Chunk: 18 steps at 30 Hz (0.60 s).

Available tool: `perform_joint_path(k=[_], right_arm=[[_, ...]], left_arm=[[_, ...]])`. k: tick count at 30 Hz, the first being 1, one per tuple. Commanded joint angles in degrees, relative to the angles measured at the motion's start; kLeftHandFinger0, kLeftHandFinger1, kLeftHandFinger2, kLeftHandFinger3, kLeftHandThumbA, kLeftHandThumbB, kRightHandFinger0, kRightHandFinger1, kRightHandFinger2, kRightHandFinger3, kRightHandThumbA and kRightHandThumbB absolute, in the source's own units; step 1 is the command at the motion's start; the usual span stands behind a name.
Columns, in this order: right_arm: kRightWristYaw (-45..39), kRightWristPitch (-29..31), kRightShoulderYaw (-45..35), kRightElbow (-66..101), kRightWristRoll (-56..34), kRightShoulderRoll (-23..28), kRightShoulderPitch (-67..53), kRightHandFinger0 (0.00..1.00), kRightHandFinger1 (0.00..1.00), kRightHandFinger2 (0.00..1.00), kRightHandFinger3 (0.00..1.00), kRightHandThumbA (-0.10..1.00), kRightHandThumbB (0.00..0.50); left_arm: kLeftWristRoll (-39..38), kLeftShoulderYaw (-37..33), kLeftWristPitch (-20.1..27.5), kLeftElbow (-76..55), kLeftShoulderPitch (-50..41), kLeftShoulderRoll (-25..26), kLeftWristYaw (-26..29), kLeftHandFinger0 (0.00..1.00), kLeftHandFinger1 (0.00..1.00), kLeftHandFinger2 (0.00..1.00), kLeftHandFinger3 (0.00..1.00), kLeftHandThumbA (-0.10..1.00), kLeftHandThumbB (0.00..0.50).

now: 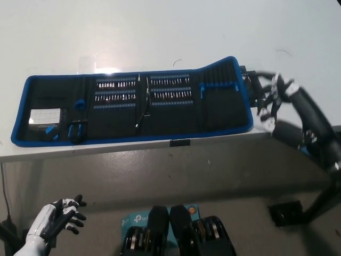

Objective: The robot uses its right hand to lift an edge of the toolkit kept in middle of the desk and make one fold in it

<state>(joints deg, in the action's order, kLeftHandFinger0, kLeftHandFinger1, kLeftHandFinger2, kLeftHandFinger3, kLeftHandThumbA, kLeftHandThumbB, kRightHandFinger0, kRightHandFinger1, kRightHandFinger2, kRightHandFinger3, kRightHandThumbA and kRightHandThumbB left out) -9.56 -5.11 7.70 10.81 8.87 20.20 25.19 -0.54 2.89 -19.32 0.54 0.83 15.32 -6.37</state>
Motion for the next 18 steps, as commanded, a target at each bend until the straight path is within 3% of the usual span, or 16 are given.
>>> perform_joint_path(k=[1, 3, 5, 8, 9, 13, 18], right_arm=[[-0.31, 1.71, -2.91, -6.21, -3.97, -1.26, 4.27, 0.3, 0.38, 0.53, 0.83, 0.26, 0.24], [0.82, 2.32, -3.53, -11.13, -2.65, -1.61, 5.39, 0.4, 0.45, 0.59, 0.87, 0.31, 0.232], [1.05, 2.22, -3.82, -12.79, -1.72, -1.76, 5.8, 0.42, 0.46, 0.6, 0.87, 0.33, 0.232], [2.86, 3.29, -4.19, -18.2, -0.21, -2.59, 6.46, 0.48, 0.55, 0.72, 0.94, 0.34, 0.202], [3.55, 3.6, -4.1, -19.32, 0.48, -2.85, 6.54, 0.6, 0.64, 0.76, 0.94, 0.36, 0.203], [4.68, 0.89, -3.91, -22.6, 1.32, -4.47, 7.36, 0.82, 0.81, 0.86, 1.0, 0.46, 0.243], [6.1, -0.96, -3.9, -26.01, 2.22, -6.6, 7.83, 0.83, 0.86, 0.91, 1.0, 0.46, 0.245]], left_arm=[[-0.08, 0.18, 0.5, -1.83, -0.36, 0.57, -0.49, 0.4, 0.39, 0.36, 0.49, 0.67, 0.117], [-0.11, 0.11, 0.63, -1.83, -0.55, 0.57, -0.6, 0.4, 0.39, 0.36, 0.5, 0.67, 0.114], [-0.01, 0.01, 0.49, -2.12, -0.8, 0.36, -0.49, 0.4, 0.4, 0.37, 0.5, 0.71, 0.11], [-0.27, 0.31, 0.18, -1.86, -0.82, 0.08, -0.32, 0.42, 0.4, 0.37, 0.51, 0.79, 0.087], [-0.31, 0.36, 0.51, -1.8, -0.85, 0.02, -0.32, 0.4, 0.39, 0.36, 0.5, 0.8, 0.086], [0.05, 0.4, -0.09, -2.37, -0.68, -0.08, 0.0, 0.38, 0.38, 0.33, 0.49, 0.81, 0.09], [-0.43, 0.68, 0.27, -2.23, -0.84, -0.22, -0.15, 0.39, 0.38, 0.35, 0.51, 0.82, 0.103]])
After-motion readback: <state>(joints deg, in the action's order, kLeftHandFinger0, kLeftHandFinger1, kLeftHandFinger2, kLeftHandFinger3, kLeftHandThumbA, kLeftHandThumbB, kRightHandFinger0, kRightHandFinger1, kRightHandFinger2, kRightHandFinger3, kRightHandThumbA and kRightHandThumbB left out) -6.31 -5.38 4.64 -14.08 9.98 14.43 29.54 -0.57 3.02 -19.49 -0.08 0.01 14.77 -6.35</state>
